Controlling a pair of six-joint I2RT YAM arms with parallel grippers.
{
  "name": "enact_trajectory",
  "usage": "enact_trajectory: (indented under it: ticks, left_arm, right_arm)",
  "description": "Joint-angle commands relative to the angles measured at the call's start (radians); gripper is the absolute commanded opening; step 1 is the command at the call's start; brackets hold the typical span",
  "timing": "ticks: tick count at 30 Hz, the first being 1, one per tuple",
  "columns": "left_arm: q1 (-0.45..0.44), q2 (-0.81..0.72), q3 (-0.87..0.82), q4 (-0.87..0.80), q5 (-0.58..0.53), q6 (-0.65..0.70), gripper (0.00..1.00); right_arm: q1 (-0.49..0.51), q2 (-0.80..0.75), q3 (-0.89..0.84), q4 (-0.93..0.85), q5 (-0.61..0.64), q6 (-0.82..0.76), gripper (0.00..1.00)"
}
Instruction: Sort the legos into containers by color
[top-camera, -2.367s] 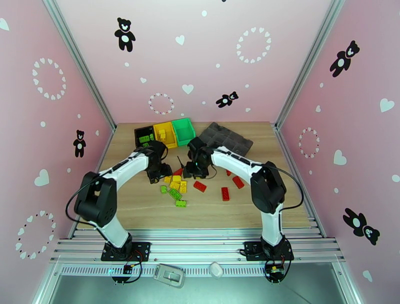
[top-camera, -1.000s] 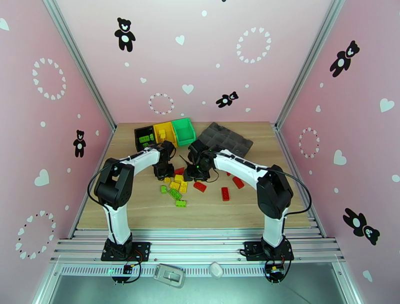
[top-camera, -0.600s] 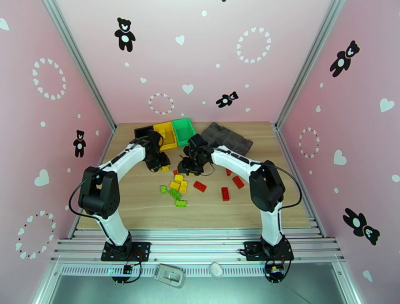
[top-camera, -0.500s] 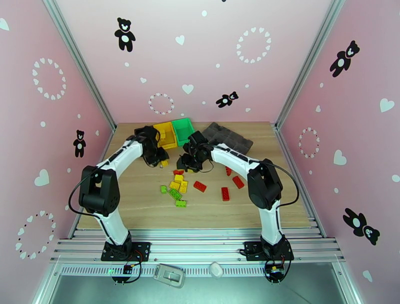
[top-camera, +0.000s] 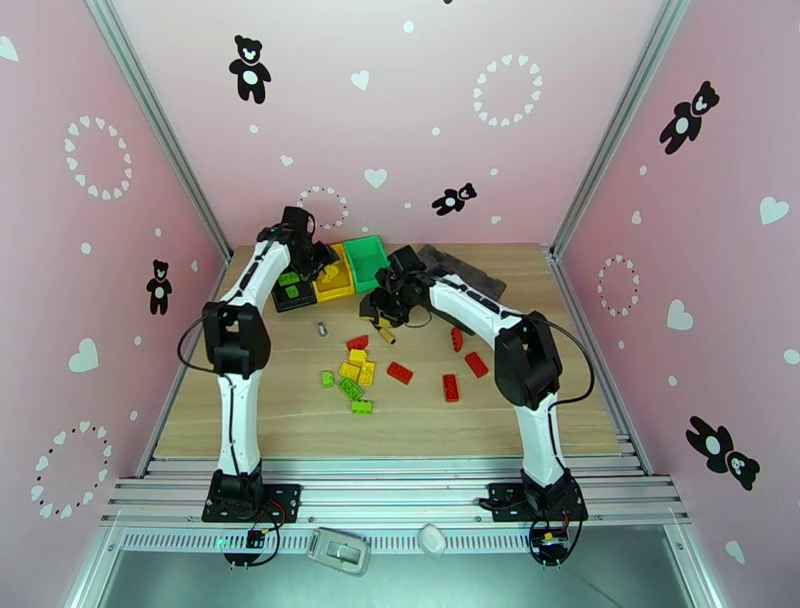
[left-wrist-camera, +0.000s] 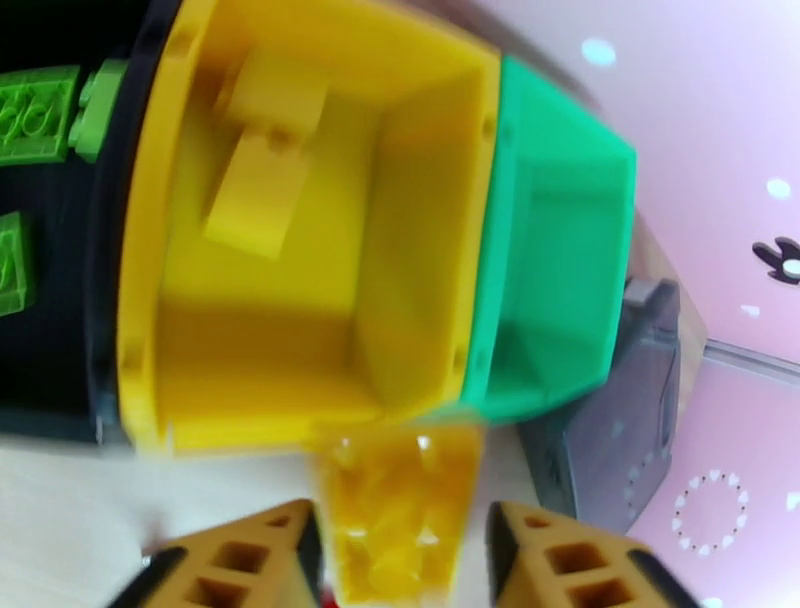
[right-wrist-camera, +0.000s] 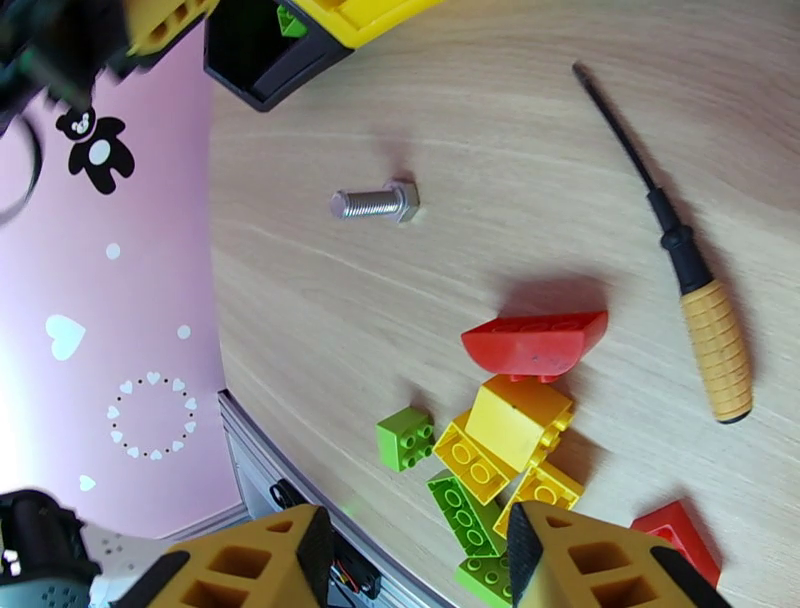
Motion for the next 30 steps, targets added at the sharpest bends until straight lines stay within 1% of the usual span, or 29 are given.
enact_trajectory:
  ticks: [1,3,6,10,15,20,23,26,30]
  left_arm:
    - [0.007,0.035,0.127,-0.081,0.013,-0.021,0.67]
    - [0.007,0.024,0.125,-0.082,0.012,-0.019,0.72]
    - [0.004,-0.045,0.029,-0.061,-0.004,-0.002,0.74]
    - [-0.012,-0.199,-0.203,-0.018,-0.043,0.038,0.76]
    - [-0.051,-0.385,-0.496,0.021,-0.11,0.085,0.78]
    - [-0.129,-0.529,-0.733,0.042,-0.18,0.122,0.79]
    - [-0.185,-0.582,-0.833,0.046,-0.218,0.144,0.79]
    - [-0.239,-0.606,-0.904,0.048,-0.248,0.166,0.79]
    - [-0.302,-0.589,-0.942,0.044,-0.276,0.195,0.8]
  right_arm:
    - [-0.001,0.002,0.028,-0.034,0.009,0.0,0.52]
    - [0.0,-0.003,0.024,-0.045,0.018,-0.007,0.52]
    - [0.0,-0.014,0.018,-0.067,0.04,-0.019,0.55]
    - [0.0,-0.03,0.0,-0.1,0.075,-0.037,0.58]
    - [0.008,-0.057,-0.037,-0.146,0.126,-0.055,0.64]
    - [0.032,-0.093,-0.104,-0.161,0.175,-0.063,0.68]
    - [0.048,-0.124,-0.161,-0.152,0.197,-0.062,0.7]
    - [0.064,-0.159,-0.222,-0.138,0.213,-0.056,0.71]
    - [0.077,-0.214,-0.313,-0.114,0.233,-0.046,0.72]
